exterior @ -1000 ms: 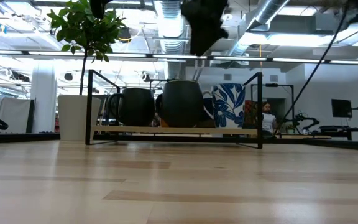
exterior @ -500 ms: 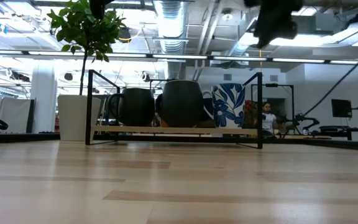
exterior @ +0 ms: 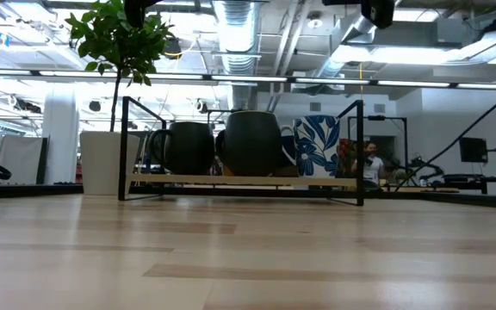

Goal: Place coffee mugs
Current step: Put the white mug on the shelf

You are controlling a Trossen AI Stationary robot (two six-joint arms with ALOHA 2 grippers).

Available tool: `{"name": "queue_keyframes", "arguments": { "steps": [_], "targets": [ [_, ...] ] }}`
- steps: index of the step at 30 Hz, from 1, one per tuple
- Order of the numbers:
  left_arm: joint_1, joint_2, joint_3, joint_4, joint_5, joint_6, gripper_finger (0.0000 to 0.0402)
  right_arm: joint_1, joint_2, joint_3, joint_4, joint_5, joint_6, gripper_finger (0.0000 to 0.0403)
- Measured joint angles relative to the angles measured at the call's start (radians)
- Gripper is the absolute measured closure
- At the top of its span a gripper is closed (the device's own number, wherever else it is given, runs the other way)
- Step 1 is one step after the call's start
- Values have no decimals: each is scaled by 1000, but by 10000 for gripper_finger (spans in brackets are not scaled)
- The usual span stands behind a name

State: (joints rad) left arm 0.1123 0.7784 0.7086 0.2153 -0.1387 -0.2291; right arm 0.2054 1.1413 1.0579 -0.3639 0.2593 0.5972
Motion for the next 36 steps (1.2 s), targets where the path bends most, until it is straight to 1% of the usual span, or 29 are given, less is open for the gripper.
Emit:
{"name": "queue_keyframes", "arguments": {
  "steps": [3, 5, 7, 9, 11, 15, 18, 22, 25, 27, 29, 33, 36],
  "targets": [
    [0, 0, 0, -2, 0, 0, 235, -5, 7, 1, 4, -29, 9, 237],
    [0, 0, 0, -1, 0, 0, 235, -6, 8, 0, -5, -94, 53, 237],
    [0, 0, 0, -2, 0, -4, 235, -4, 8, 1, -14, -219, 141, 237],
    [0, 0, 0, -2, 0, -14, 235, 14, 8, 1, -71, -359, 251, 237],
    [0, 0, 0, -2, 1, -20, 235, 61, 8, 1, -162, -445, 356, 237],
    [0, 0, 0, -3, 1, -15, 235, 229, 8, 1, -356, -471, 564, 237],
    [0, 0, 0, -10, 1, -14, 235, 376, 8, 1, -465, -472, 768, 237],
    [0, 0, 0, -23, 1, -12, 235, 552, 23, 1, -569, -473, 1089, 237],
    [0, 0, 0, -26, 1, -11, 235, 655, 63, 1, -615, -475, 1277, 237],
    [0, 0, 0, -26, 0, -11, 235, 701, 100, 1, -620, -475, 1341, 237],
    [0, 0, 0, -26, 0, -11, 235, 726, 147, 0, -617, -497, 1371, 237],
    [0, 0, 0, -26, 0, -11, 235, 738, 241, 0, -607, -592, 1374, 237],
    [0, 0, 0, -26, 0, -11, 235, 738, 318, 0, -601, -626, 1341, 237]
  ]
}}
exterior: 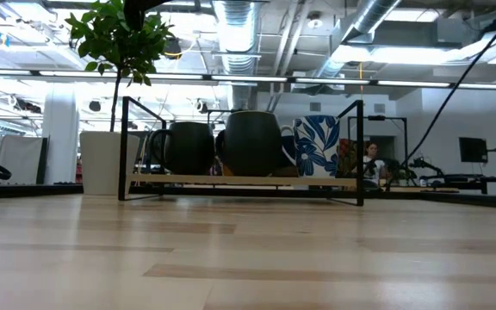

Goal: Place coffee mugs
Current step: Put the white mug on the shelf

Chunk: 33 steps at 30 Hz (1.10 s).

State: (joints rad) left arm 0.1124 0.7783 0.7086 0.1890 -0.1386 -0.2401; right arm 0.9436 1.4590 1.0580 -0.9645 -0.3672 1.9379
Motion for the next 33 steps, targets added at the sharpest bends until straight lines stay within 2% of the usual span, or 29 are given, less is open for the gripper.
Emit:
{"name": "queue_keyframes", "arguments": {
  "steps": [10, 13, 19, 27, 33],
  "targets": [
    [0, 0, 0, 0, 0, 0, 235, -47, 185, 0, -6, 2, -29, 237],
    [0, 0, 0, 0, 0, 0, 235, -74, 199, 1, -2, 60, -55, 237],
    [0, 0, 0, 0, 0, -5, 235, -166, 197, 1, -9, 262, -181, 237],
    [0, 0, 0, 0, 0, -17, 235, -385, 197, 1, 50, 467, -572, 237],
    [0, 0, 0, 0, 0, -11, 235, -602, 210, 1, 275, 529, -945, 237]
  ]
}}
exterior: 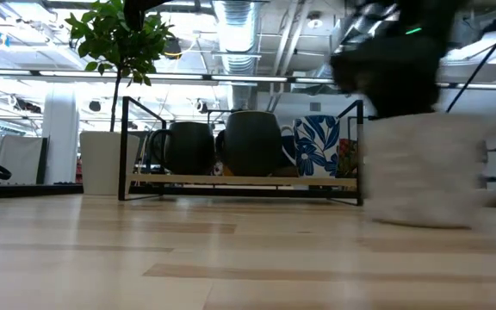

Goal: Place coffee mugs
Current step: Put the white mug on the shelf

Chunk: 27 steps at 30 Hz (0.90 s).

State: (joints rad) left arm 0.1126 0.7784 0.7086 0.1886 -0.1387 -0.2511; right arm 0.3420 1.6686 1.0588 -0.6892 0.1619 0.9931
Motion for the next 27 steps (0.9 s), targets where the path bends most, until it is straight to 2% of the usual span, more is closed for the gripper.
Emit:
{"name": "queue_keyframes", "arguments": {
  "steps": [5, 9, 13, 17, 20, 23, 27],
  "targets": [
    [0, 0, 0, 0, 0, 2, 235, -153, 53, 16, 278, -13, -248, 237],
    [0, 0, 0, 0, 0, 2, 235, -238, 108, 82, 390, -110, -358, 237],
    [0, 0, 0, 0, 0, 2, 235, -288, 110, 172, 364, -223, -462, 237],
    [0, 0, 0, 0, 0, 3, 235, -300, 38, 216, 239, -231, -543, 237],
    [0, 0, 0, -4, 0, 3, 235, -295, -42, 220, 118, -156, -527, 237],
    [0, 0, 0, -13, -1, 3, 235, -282, -82, 220, -37, -45, -394, 237],
    [0, 0, 0, -16, -5, 2, 235, -283, -63, 219, -103, -27, -216, 237]
  ]
}}
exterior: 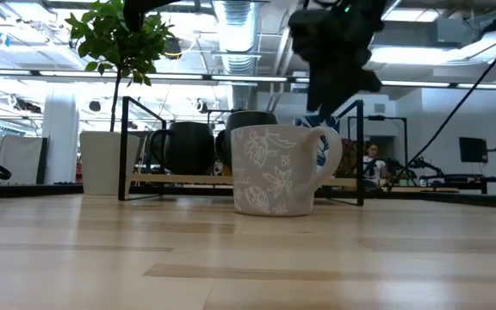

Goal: Place coffee mugs
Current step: Put the white mug on the shelf

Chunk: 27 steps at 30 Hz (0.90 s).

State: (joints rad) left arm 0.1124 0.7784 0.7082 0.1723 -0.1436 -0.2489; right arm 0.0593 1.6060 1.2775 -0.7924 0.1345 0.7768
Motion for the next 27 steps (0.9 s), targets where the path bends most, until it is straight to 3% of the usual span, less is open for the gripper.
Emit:
{"name": "queue_keyframes", "arguments": {
  "steps": [9, 17, 27],
  "targets": [
    [0, 0, 0, 0, 0, -9, 235, 39, 150, -1, 103, -34, 160, 237],
    [0, 0, 0, 1, 0, -10, 235, 48, 234, 0, 115, -58, 169, 240],
    [0, 0, 0, -2, 0, -10, 235, 33, 207, -1, 149, -60, 158, 298]
  ]
}}
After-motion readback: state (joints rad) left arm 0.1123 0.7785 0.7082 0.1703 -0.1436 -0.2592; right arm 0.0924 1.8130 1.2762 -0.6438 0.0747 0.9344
